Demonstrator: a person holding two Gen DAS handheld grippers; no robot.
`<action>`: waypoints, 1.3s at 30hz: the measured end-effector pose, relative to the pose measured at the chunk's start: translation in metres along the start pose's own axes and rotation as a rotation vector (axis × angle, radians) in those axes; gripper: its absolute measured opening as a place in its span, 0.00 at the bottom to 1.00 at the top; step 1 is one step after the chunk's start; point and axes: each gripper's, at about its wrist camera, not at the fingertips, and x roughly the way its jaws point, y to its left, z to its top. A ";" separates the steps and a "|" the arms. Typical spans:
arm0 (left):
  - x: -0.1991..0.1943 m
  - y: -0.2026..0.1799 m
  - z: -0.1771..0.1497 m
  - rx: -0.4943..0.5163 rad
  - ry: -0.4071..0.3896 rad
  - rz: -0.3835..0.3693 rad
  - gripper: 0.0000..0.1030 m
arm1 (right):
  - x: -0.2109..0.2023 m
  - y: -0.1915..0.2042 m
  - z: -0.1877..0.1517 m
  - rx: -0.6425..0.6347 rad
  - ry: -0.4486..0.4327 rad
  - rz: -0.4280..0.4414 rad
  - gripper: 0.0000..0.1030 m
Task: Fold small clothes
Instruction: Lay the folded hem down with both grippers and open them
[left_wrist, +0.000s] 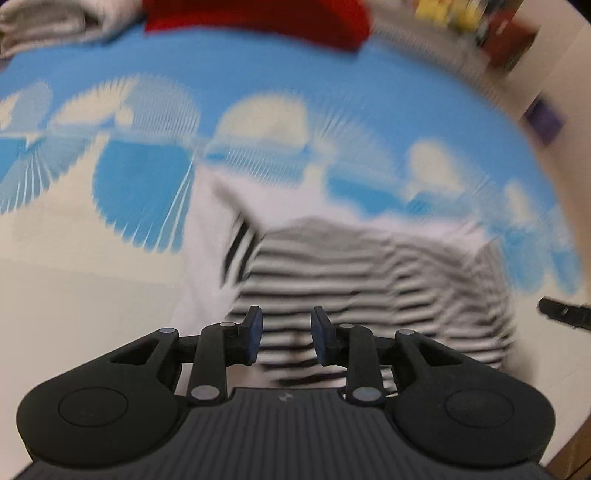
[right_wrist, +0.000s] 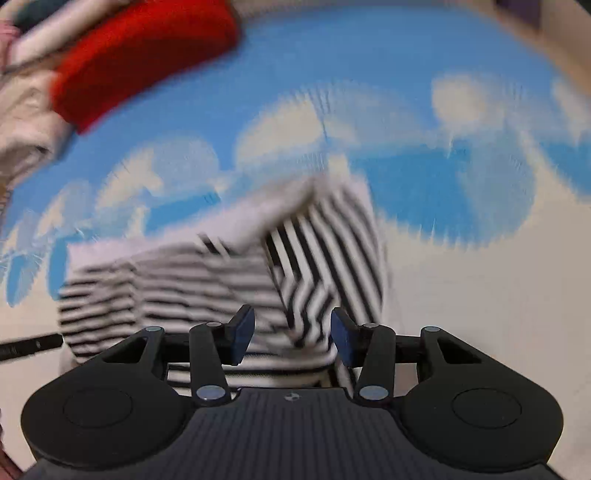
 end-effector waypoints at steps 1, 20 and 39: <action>-0.015 -0.003 -0.003 -0.003 -0.039 -0.028 0.33 | -0.019 0.001 -0.002 -0.024 -0.061 0.003 0.46; -0.184 -0.008 -0.204 0.042 -0.201 -0.074 0.42 | -0.180 -0.066 -0.203 0.022 -0.277 -0.023 0.47; -0.119 0.046 -0.248 -0.173 0.013 0.155 0.74 | -0.095 -0.094 -0.244 0.186 0.046 0.031 0.61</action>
